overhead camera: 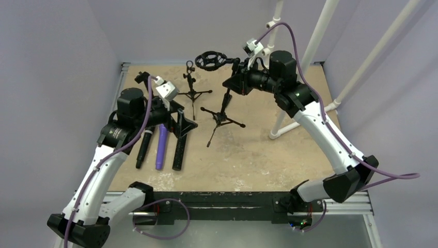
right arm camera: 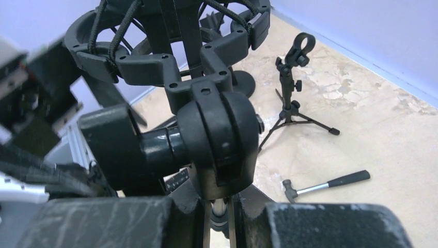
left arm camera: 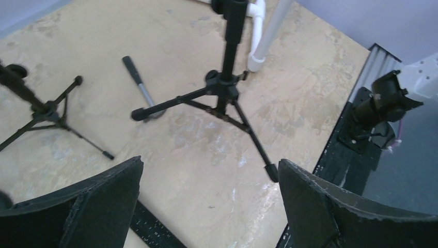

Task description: Remove the microphone from the stand

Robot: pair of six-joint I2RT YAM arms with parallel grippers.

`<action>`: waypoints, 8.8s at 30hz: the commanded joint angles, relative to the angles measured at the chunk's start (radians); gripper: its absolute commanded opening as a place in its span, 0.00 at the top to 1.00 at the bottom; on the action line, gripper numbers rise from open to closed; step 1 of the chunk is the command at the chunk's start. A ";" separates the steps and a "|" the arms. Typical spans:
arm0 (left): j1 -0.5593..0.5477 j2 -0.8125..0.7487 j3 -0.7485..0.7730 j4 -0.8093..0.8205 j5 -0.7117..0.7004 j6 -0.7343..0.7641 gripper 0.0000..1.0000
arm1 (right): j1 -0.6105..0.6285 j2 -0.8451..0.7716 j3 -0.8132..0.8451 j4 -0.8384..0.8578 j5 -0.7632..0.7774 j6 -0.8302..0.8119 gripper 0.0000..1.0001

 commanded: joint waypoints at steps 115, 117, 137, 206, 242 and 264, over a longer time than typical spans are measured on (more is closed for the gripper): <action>-0.241 0.291 0.126 0.163 0.581 -0.111 1.00 | 0.041 -0.060 -0.232 0.383 -0.687 0.206 0.69; -0.242 0.291 0.126 0.164 0.581 -0.113 1.00 | 0.041 -0.062 -0.240 0.382 -0.686 0.199 0.77; -0.219 0.311 -0.041 0.908 0.635 -0.807 1.00 | 0.075 -0.071 0.018 -0.242 -0.333 -0.522 1.00; -0.219 0.294 0.038 0.424 0.625 -0.347 1.00 | 0.078 -0.053 -0.058 -0.110 -0.474 -0.337 0.99; -0.229 0.336 0.069 0.317 0.669 -0.239 1.00 | 0.087 -0.030 -0.057 -0.033 -0.592 -0.222 0.96; -0.187 0.409 0.035 0.982 0.593 -0.928 1.00 | 0.165 -0.026 0.089 -0.343 -0.139 -0.704 1.00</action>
